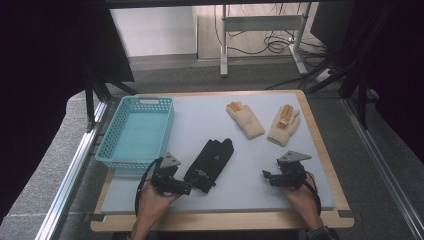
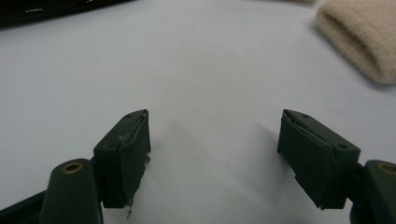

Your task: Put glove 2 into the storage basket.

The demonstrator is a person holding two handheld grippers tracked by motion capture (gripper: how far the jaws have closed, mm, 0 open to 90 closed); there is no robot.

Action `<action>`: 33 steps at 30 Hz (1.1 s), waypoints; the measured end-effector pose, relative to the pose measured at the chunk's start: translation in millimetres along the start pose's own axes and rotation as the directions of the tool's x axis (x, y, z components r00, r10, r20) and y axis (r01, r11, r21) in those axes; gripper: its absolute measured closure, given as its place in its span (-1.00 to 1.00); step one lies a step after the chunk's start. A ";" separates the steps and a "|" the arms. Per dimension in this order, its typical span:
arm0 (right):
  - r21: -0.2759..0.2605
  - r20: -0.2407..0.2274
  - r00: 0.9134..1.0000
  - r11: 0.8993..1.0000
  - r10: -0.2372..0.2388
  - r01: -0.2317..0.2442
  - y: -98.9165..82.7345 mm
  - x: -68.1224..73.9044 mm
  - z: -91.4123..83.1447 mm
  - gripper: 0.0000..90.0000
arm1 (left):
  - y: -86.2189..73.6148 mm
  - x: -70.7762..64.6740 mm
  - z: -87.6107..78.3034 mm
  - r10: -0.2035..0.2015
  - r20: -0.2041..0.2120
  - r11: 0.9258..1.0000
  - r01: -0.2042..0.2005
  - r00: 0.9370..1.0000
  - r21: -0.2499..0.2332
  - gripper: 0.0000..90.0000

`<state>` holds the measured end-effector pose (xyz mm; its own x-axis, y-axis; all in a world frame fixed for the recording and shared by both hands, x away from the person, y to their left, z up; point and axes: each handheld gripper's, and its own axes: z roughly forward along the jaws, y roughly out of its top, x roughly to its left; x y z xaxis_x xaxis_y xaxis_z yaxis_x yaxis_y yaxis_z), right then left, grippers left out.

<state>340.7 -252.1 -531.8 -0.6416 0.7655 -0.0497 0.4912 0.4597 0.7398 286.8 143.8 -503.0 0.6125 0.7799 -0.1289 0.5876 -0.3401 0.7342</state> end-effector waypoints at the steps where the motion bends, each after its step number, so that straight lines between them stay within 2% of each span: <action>1: 0.000 0.000 1.000 1.000 0.000 0.000 0.0 0.0 0.0 -0.45 | 5.8 -2.1 4.1 -0.002 0.002 1.000 0.002 1.000 0.008 -0.95; 5: 0.000 0.000 1.000 1.000 0.000 0.000 0.0 0.0 0.0 -0.45 | 22.1 -6.1 20.0 0.001 0.013 0.999 -0.001 1.000 0.037 -0.97; 10: 0.000 -0.001 1.000 1.000 0.001 -0.001 0.0 -0.2 0.0 -0.45 | 40.8 -10.8 44.8 0.030 -0.009 0.995 -0.029 1.000 0.094 -1.00; 14: 0.000 -0.001 1.000 1.000 0.001 -0.001 0.0 -0.1 0.0 -0.45 | 48.6 -10.5 61.7 0.034 -0.028 0.990 -0.030 0.999 0.135 -1.00; 20: 0.000 -0.002 1.000 1.000 0.002 -0.002 0.0 -0.2 0.0 -0.45 | 50.3 -8.4 86.1 0.011 -0.035 0.980 -0.003 0.999 0.199 -1.00; 23: 0.000 -0.002 1.000 1.000 0.002 -0.002 0.0 -0.2 0.0 -0.45 | 48.3 -10.4 91.9 0.003 -0.012 0.974 0.000 1.000 0.225 -1.00; 24: 0.000 -0.002 1.000 1.000 0.002 -0.002 0.0 -0.2 0.1 -0.45 | 47.1 -13.2 94.0 0.015 -0.015 0.970 -0.011 1.000 0.242 -1.00; 26: 0.000 -0.002 1.000 1.000 0.002 -0.002 -0.1 -0.2 0.1 -0.45 | 44.9 -20.3 96.0 0.059 -0.057 0.965 -0.043 0.997 0.258 -1.00; 28: 0.000 -0.002 1.000 1.000 0.002 -0.002 -0.1 -0.2 0.1 -0.45 | 44.2 -22.5 95.5 0.066 -0.063 0.965 -0.047 0.996 0.259 -1.00; 32: 0.000 -0.001 1.000 1.000 0.001 -0.001 -0.1 -0.1 0.0 -0.46 | 44.2 -18.1 94.4 0.046 -0.061 0.966 -0.029 0.997 0.255 -0.97; 33: 0.000 -0.001 1.000 1.000 0.001 -0.001 -0.1 -0.1 0.0 -0.46 | 44.9 -17.4 93.8 0.047 -0.060 0.965 -0.030 0.997 0.261 -0.95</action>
<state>340.7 -252.2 -531.9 -0.6419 0.7653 -0.0482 0.4916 0.4590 0.7400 352.2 65.6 -530.3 0.6063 0.7934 -0.0540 0.6867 -0.4882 0.5386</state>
